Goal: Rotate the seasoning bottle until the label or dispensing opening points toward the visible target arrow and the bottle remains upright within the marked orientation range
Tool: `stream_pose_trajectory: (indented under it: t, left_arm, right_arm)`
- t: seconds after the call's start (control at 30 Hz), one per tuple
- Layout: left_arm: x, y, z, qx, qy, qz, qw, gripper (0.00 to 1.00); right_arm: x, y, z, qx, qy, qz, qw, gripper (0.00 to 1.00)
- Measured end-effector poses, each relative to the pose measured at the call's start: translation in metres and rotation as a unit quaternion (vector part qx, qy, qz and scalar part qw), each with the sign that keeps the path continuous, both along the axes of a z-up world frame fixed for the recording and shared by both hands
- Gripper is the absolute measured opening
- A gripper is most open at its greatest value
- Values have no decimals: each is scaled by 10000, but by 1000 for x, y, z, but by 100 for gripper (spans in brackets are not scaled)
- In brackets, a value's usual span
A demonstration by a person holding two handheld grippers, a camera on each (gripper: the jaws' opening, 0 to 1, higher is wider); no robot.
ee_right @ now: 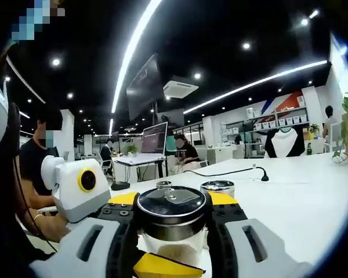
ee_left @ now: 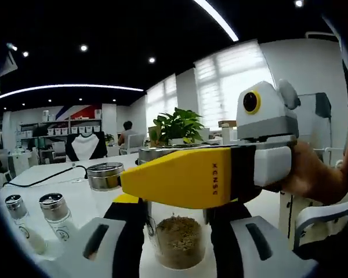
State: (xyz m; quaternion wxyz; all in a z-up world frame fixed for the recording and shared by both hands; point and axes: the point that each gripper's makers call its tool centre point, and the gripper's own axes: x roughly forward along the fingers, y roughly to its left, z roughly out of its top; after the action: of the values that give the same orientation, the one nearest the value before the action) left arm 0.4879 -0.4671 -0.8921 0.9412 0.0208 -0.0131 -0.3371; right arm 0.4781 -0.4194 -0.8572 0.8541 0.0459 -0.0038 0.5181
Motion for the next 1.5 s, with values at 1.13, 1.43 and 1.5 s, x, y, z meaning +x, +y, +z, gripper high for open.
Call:
stream_pose_trajectory:
  t: [1.13,1.43,1.5]
  left_arm:
    - [8,18,-11,16,-128,1496,9887,45]
    - [9,20,-16,79,-91,1612,9868,45]
    - [10,19,-19,95,-42,1595,9871,45]
  right_arm:
    - [0,-9,-22,-577,206,-565,9965,38]
    - [-1,-6,-26,-607,250,-726,9952,38]
    - [1,-7,-27,-667,225,-790,9944,38]
